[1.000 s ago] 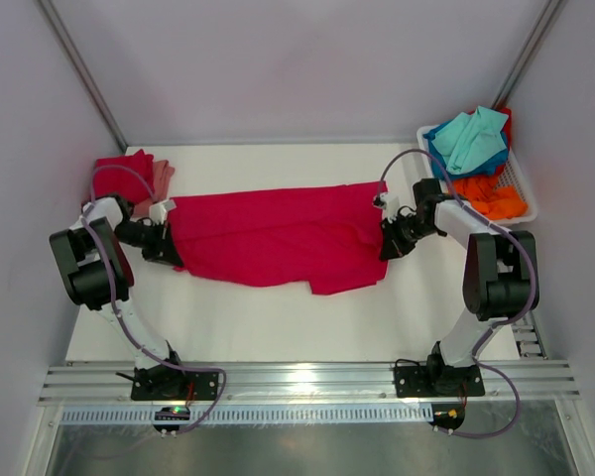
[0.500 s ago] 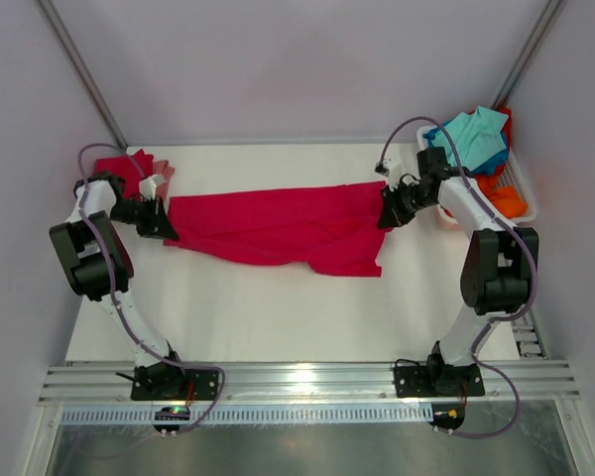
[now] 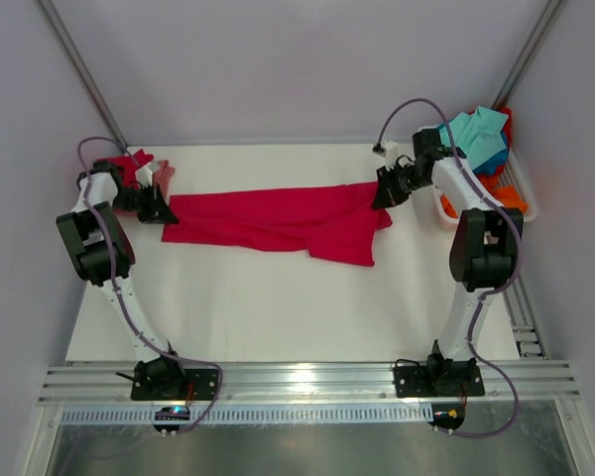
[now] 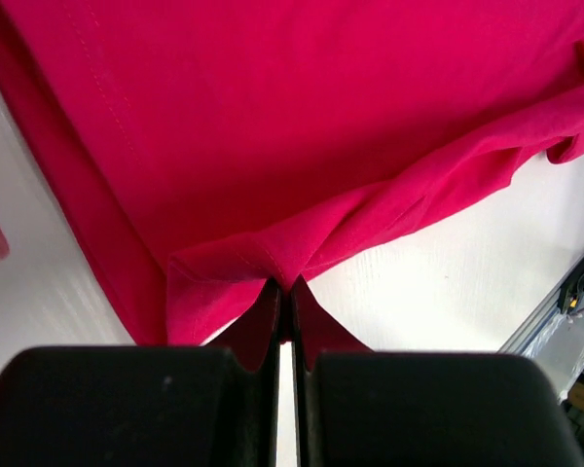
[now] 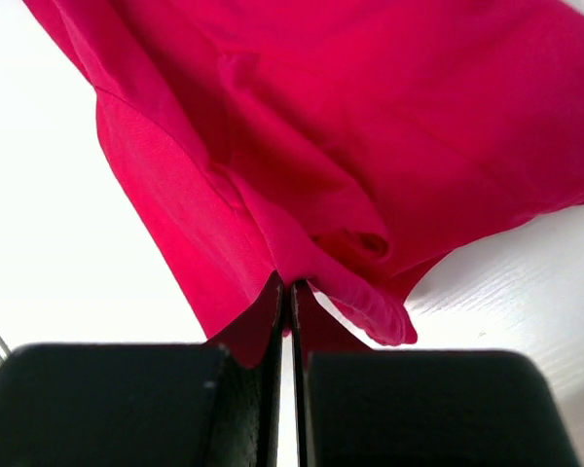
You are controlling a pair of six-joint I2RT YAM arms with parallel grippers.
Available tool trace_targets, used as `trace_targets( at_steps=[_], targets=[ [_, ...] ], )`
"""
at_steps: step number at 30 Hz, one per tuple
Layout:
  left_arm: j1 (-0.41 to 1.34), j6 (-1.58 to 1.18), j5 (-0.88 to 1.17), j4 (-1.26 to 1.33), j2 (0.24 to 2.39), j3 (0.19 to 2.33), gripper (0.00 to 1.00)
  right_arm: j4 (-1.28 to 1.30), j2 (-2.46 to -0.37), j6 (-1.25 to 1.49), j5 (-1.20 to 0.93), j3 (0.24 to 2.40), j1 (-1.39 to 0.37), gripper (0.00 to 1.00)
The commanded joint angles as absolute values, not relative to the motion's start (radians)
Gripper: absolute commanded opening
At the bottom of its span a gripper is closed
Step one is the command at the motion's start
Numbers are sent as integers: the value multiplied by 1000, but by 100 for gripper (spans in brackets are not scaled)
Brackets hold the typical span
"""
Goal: Fold and stack the t-shirts
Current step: Grap the side of the flattened tshirt closest away from the robot with both arms, then fold the other side of the tshirt into a rectangle
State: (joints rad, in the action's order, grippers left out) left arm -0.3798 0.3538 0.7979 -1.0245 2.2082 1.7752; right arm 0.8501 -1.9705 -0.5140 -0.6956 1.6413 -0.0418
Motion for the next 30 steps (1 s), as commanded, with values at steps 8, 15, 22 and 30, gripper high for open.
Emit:
trace_targets(
  at_steps=[8, 15, 22, 30],
  targets=[
    [-377, 304, 853, -983, 2227, 1897, 0, 913, -2049, -471, -764, 1887, -14, 3],
    [-370, 284, 851, -986, 2232, 1979, 4, 933, -2082, -469, -793, 1954, -15, 3],
    [-338, 265, 835, -990, 2269, 2052, 22, 911, -2134, -442, -811, 1988, -15, 3],
    [-319, 245, 798, -943, 2287, 2068, 25, 838, -2160, -403, -790, 2003, 25, 3]
  ],
)
